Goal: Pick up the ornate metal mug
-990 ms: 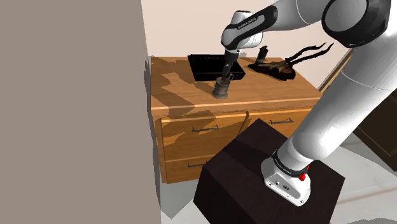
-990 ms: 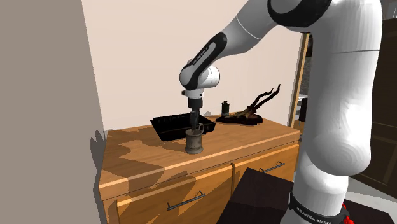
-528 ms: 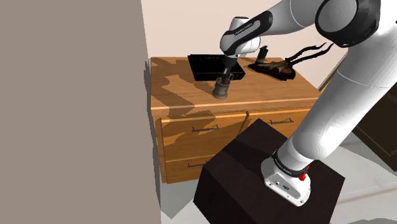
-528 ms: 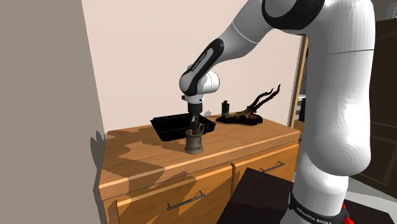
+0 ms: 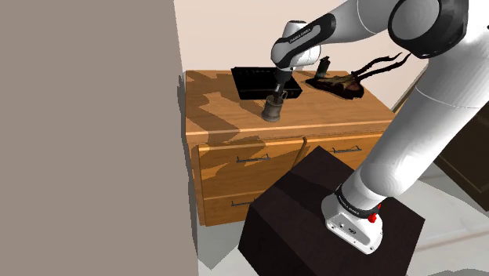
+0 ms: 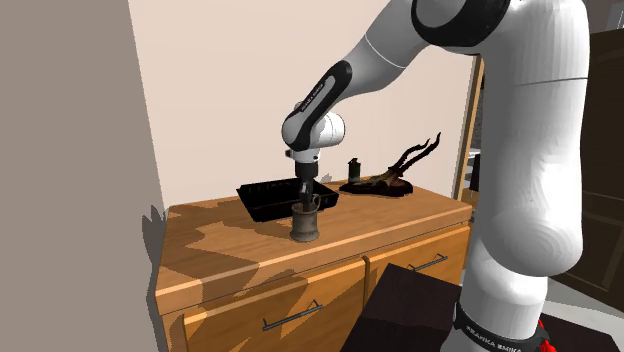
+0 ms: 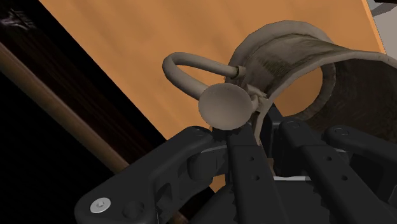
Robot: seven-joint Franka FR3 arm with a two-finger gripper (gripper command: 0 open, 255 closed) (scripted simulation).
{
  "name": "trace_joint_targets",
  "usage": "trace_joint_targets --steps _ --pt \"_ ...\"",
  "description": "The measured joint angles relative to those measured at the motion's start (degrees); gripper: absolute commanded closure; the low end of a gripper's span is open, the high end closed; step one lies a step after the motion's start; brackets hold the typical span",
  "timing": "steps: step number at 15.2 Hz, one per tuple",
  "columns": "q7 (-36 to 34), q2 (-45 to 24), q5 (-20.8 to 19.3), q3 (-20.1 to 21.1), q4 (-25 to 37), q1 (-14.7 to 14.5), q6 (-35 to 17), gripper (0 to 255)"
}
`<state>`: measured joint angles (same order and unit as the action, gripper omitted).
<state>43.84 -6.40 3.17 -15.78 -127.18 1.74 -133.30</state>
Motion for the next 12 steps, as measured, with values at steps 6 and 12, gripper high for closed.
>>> trace_joint_targets --steps 6,12 --pt "-0.55 2.42 -1.01 -0.22 1.31 -0.02 3.67 255" --pt "-1.44 4.74 -1.91 -0.15 3.51 -0.22 8.07 255"
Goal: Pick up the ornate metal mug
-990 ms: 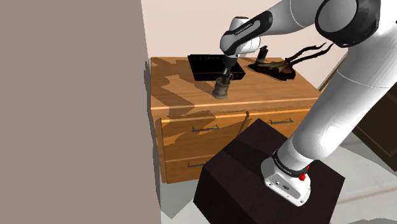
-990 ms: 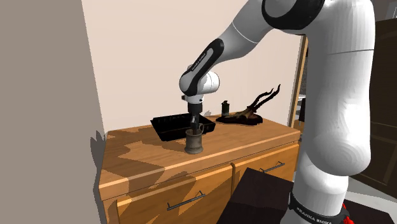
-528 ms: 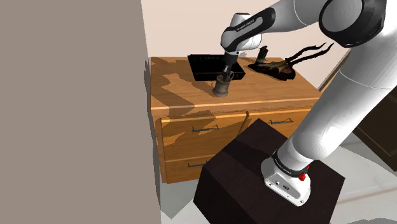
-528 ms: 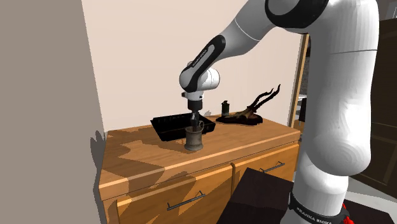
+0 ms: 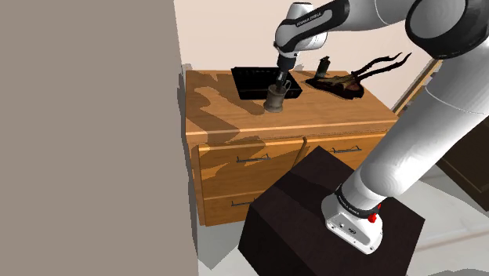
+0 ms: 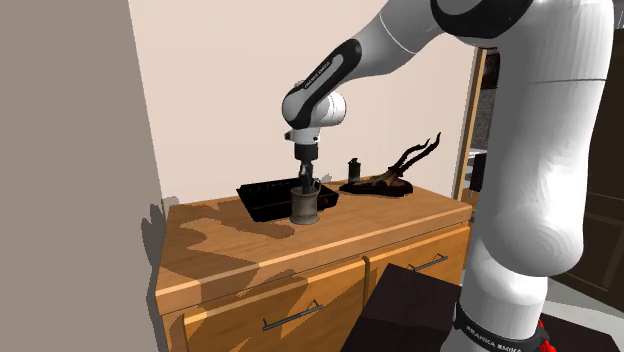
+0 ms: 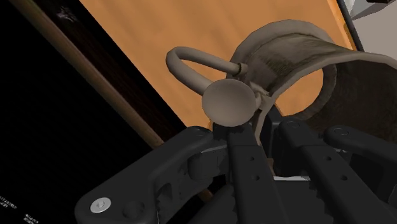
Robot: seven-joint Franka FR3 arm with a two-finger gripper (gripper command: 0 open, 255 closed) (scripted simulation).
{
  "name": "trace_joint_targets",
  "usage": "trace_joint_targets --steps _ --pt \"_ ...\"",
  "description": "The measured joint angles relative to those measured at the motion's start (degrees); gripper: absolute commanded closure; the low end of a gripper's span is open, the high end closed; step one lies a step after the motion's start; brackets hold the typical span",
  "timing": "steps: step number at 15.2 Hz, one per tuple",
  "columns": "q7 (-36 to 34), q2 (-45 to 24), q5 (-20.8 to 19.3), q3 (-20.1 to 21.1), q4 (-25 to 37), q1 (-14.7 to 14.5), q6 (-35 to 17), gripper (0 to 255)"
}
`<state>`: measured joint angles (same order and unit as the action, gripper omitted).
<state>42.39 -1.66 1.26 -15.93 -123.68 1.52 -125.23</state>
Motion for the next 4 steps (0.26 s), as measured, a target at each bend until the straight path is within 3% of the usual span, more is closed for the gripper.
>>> trace_joint_targets --steps 4 --pt "-0.32 1.39 -0.50 -0.01 1.36 -0.01 2.68 255"
